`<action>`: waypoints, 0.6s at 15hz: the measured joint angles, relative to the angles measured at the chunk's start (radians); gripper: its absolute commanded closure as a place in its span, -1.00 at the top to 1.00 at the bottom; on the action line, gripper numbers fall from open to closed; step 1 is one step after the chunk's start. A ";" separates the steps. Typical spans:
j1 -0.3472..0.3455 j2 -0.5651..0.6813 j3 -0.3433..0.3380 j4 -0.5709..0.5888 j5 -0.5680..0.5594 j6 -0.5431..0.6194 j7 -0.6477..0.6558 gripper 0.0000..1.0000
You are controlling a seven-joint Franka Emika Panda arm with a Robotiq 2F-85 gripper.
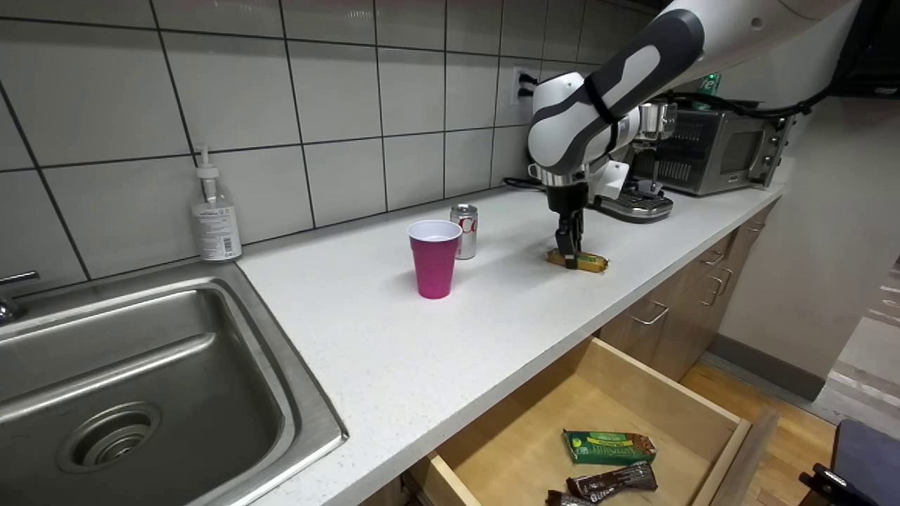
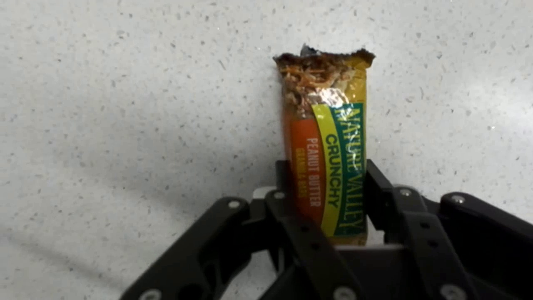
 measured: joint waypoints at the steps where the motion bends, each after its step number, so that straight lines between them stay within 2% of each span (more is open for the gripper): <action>1: 0.000 0.000 0.000 0.002 0.000 -0.001 -0.001 -0.65; 9: 0.002 -0.007 0.032 0.000 0.000 0.002 -0.059 -0.65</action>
